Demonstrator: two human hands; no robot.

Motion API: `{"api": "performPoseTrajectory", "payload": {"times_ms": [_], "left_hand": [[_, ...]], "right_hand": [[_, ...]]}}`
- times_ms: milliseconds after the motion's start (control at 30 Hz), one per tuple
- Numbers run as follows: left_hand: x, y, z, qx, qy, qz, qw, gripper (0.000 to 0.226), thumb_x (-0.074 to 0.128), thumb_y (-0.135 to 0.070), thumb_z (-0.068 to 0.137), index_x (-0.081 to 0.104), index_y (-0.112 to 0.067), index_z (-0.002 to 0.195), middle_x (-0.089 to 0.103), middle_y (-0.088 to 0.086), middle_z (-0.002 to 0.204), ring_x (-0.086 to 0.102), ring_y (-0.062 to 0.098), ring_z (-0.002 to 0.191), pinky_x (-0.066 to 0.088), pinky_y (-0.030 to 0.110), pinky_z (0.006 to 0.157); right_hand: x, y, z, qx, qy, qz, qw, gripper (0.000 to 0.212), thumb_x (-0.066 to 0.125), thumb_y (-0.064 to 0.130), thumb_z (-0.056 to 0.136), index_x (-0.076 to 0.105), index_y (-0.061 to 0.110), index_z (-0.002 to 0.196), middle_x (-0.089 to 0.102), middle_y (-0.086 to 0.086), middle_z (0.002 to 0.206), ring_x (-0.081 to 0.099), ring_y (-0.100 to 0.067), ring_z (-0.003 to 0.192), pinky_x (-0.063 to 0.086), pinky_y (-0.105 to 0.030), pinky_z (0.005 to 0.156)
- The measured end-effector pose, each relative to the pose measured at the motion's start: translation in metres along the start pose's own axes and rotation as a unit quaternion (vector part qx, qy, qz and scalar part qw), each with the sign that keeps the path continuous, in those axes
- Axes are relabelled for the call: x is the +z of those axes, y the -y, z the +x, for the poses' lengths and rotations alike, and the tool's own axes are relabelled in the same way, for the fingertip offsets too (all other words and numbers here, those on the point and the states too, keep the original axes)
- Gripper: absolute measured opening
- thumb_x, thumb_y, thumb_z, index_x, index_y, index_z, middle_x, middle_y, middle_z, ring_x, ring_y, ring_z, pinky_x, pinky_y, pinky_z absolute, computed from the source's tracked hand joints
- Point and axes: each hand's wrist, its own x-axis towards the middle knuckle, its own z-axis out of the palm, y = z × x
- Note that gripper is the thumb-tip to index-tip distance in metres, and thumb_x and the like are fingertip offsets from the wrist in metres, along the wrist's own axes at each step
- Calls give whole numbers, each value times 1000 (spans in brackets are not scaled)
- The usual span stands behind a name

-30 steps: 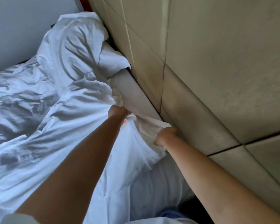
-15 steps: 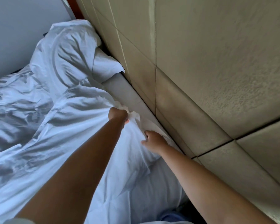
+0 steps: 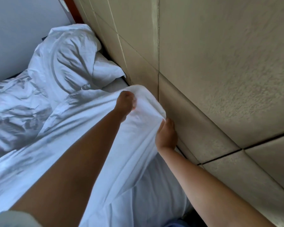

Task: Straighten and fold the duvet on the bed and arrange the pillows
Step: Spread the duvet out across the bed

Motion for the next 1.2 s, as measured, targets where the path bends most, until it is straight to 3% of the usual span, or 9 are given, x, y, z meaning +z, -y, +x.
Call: {"api": "performPoseTrajectory", "payload": {"times_ms": [133, 333, 533, 600, 733, 900, 967, 1067, 1200], "left_hand": [[8, 42, -16, -25, 75, 178, 981, 52, 39, 8, 90, 42, -13, 137, 44, 10, 142, 49, 27, 123, 47, 34, 84], [12, 90, -53, -77, 137, 336, 929, 67, 35, 6, 85, 33, -21, 146, 38, 9, 148, 47, 26, 126, 47, 28, 86], [27, 115, -68, -31, 218, 476, 851, 74, 55, -4, 85, 25, -22, 150, 31, 3, 154, 34, 22, 138, 34, 31, 108], [31, 120, -68, -22, 242, 499, 832, 85, 62, -9, 82, 16, -24, 152, 22, 3, 157, 31, 23, 140, 35, 33, 109], [45, 129, -77, 25, 264, 624, 735, 107, 70, -15, 80, -8, -36, 150, -13, 3, 160, 2, 30, 147, 24, 50, 115], [73, 132, -74, 191, 298, 759, 547, 97, 67, -25, 81, 2, -24, 152, -17, 11, 158, -17, 29, 146, -3, 60, 114], [85, 130, -73, 122, 355, 762, 528, 73, 59, -28, 89, 22, -13, 150, 10, 10, 159, 6, 25, 147, 2, 48, 117], [87, 125, -72, 20, 396, 747, 534, 60, 62, -26, 89, 37, -12, 141, 44, 9, 143, 43, 26, 131, 40, 26, 95], [77, 121, -76, -35, 428, 717, 550, 54, 69, -15, 77, 52, -14, 128, 55, 6, 127, 55, 25, 116, 46, 32, 89]], "right_hand": [[-4, -8, 23, 82, 211, -116, 967, 29, 42, 24, 101, 62, 3, 105, 68, -17, 102, 66, -33, 94, 49, -34, 71], [-15, -50, 11, 212, 469, -200, 834, 40, 47, 20, 94, 52, 7, 131, 55, -12, 133, 54, -31, 121, 48, -34, 92], [-7, -57, -13, 47, 191, -143, 970, 14, 62, 4, 77, 61, 7, 90, 66, -16, 94, 61, -37, 94, 43, -39, 75], [-6, -64, -21, 104, 225, -164, 955, 21, 59, 14, 82, 61, 10, 103, 60, -14, 111, 52, -34, 110, 42, -38, 83], [-8, -106, -43, 268, 456, -192, 826, 43, 42, 37, 95, 49, 16, 133, 38, -12, 142, 33, -32, 132, 37, -37, 102], [-8, -132, -60, 261, 489, -97, 827, 21, 44, 22, 91, 64, 15, 92, 58, -11, 111, 56, -25, 99, 41, -27, 75], [-10, -132, -62, 245, 442, -50, 862, 23, 44, 15, 91, 59, 15, 73, 55, -13, 103, 54, -24, 89, 35, -25, 70], [-9, -130, -63, 244, 409, -30, 879, 23, 42, 8, 93, 62, 5, 102, 53, -14, 119, 55, -30, 105, 35, -24, 76], [-4, -126, -64, 314, 382, 47, 868, 21, 36, 4, 92, 56, 12, 93, 58, -17, 113, 58, -30, 101, 46, -33, 79]]}}
